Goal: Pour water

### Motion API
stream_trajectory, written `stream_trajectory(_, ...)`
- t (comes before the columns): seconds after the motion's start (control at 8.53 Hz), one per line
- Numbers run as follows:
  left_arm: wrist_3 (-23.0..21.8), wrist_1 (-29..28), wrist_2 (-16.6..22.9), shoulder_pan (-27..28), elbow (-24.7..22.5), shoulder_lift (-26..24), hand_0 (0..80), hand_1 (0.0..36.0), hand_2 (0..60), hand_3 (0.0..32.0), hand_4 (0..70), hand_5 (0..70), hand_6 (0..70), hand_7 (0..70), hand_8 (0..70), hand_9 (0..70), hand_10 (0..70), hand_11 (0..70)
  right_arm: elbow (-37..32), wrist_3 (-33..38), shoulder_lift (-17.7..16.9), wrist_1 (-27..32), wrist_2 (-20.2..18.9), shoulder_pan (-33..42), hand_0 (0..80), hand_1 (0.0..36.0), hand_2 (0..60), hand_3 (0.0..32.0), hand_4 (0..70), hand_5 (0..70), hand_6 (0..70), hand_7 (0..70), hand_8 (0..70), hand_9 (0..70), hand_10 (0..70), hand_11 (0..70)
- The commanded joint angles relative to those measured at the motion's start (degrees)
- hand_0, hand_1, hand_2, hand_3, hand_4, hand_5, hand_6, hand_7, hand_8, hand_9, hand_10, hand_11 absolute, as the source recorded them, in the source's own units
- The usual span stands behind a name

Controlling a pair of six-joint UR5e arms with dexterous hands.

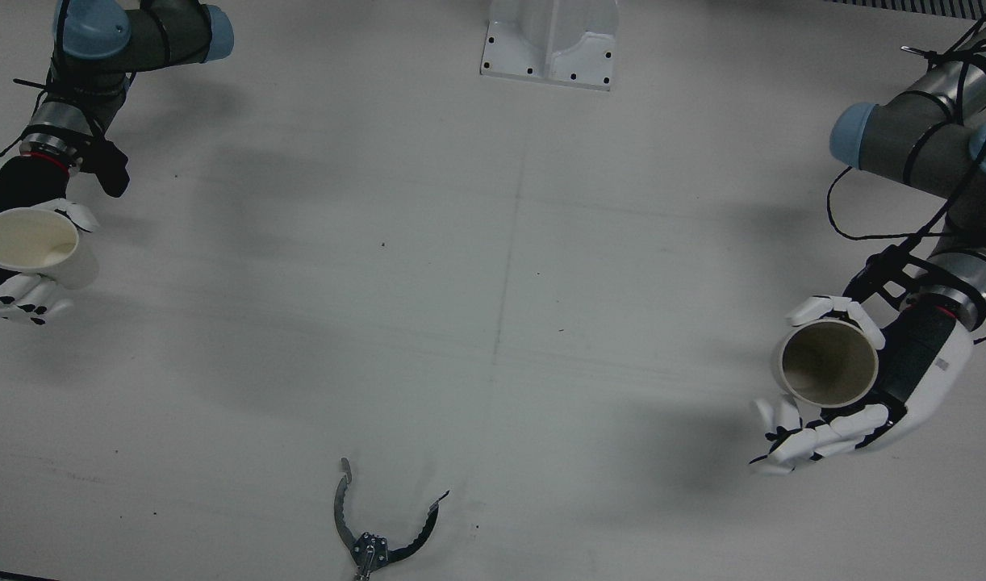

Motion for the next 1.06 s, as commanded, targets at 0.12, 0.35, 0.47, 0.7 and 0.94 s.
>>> stream_trajectory(0.12,10.13,4.67,0.65,12.02,0.51,-13.14,42.6,36.0,60.0,0.0,31.9,0.0,30.1,65.1,29.8,46.8,11.0,17.7,0.69,-0.09,0.16,-0.01,-1.5,2.23,50.8,15.2,27.4,0.0,17.6,70.0,52.0,58.5,48.9,65.3,34.5,49.9)
stream_trajectory(0.35,11.04,4.58,0.3,18.89,2.34,-15.0,42.3,36.0,60.0,0.0,31.1,0.0,29.4,64.7,29.6,46.7,11.2,18.1,5.57,-4.45,3.03,-5.42,-1.41,1.62,50.4,16.2,33.5,0.0,16.5,70.0,53.8,57.2,48.9,64.6,38.0,54.5)
stream_trajectory(0.47,11.04,4.32,0.21,18.99,3.4,-15.88,41.7,36.0,60.0,0.0,31.0,0.0,29.2,64.4,29.5,46.6,11.2,18.0,13.61,-12.75,6.89,-11.72,-1.5,-0.21,50.1,18.1,42.6,0.0,15.3,70.0,55.3,56.4,48.7,63.9,39.3,56.3)
stream_trajectory(0.7,10.43,4.32,0.29,18.82,3.32,-15.71,40.9,36.0,60.0,0.0,30.8,0.0,29.0,64.1,29.6,46.7,11.3,18.1,25.43,-30.17,10.34,-14.51,-3.25,-2.6,40.1,10.9,58.0,0.0,12.3,70.0,61.2,56.4,62.6,67.5,44.0,61.8)
stream_trajectory(0.94,10.43,4.32,0.21,18.82,3.41,-15.8,41.2,36.0,60.0,0.0,30.8,0.0,29.0,64.1,29.6,46.7,11.2,17.9,35.42,-41.67,10.44,-18.34,-3.44,-7.15,38.3,10.6,60.0,0.0,13.2,70.0,61.1,55.9,63.5,66.4,44.2,62.0)
